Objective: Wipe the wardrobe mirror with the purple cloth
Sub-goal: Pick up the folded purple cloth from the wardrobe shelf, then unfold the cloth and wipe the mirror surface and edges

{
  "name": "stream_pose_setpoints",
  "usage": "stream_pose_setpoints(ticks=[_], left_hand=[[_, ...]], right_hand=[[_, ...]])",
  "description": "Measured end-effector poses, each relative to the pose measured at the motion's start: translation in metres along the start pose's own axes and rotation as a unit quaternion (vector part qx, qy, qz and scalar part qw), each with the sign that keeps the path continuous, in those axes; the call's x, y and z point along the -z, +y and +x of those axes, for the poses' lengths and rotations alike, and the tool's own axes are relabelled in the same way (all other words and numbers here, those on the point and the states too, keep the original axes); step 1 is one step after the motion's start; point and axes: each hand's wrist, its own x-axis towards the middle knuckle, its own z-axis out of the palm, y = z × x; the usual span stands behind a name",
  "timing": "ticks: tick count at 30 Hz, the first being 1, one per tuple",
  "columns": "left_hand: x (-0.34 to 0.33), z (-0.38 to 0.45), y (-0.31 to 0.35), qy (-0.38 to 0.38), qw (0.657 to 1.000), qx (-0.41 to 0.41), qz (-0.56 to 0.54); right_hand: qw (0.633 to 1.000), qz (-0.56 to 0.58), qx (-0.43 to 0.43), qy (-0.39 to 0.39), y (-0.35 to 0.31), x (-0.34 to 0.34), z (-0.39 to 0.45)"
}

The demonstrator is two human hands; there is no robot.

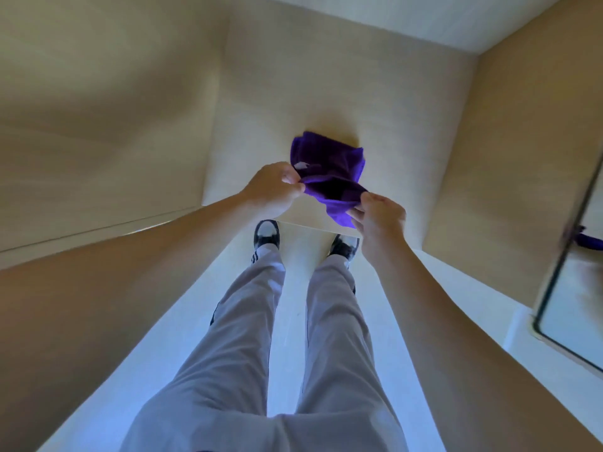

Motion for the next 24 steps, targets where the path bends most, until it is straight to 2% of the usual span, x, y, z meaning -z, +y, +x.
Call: stream_pose_setpoints(ticks=[4,8,10,12,14,18,20,21,24], left_hand=[[0.04,-0.029,0.023,0.064,0.998,0.01,0.0],[0.082,-0.061,0.052,0.17,0.983,0.012,-0.069],[0.107,-0.082,0.076,0.2,0.973,0.003,-0.117],[0.129,-0.109,0.107,0.198,0.97,-0.02,-0.136],[0.145,-0.143,0.14,0.187,0.969,-0.059,-0.152],[0.163,-0.21,0.197,0.183,0.955,-0.143,-0.184],[0.172,-0.242,0.218,0.188,0.945,-0.184,-0.196],[0.178,-0.257,0.227,0.191,0.938,-0.21,-0.201],[0.195,-0.296,0.255,0.207,0.906,-0.299,-0.217]], right_hand=[[0.999,0.006,-0.01,-0.032,-0.036,0.018,-0.023],[0.995,0.095,0.032,-0.004,-0.077,0.031,-0.068],[0.988,0.126,0.061,-0.06,-0.1,0.039,-0.101],[0.972,0.142,0.085,-0.165,-0.122,0.051,-0.136],[0.955,0.141,0.117,-0.232,-0.145,0.063,-0.173],[0.938,0.164,0.182,-0.247,-0.182,0.094,-0.235],[0.929,0.129,0.223,-0.266,-0.197,0.11,-0.264],[0.926,0.075,0.264,-0.259,-0.203,0.118,-0.276],[0.888,-0.177,0.403,-0.136,-0.218,0.132,-0.306]])
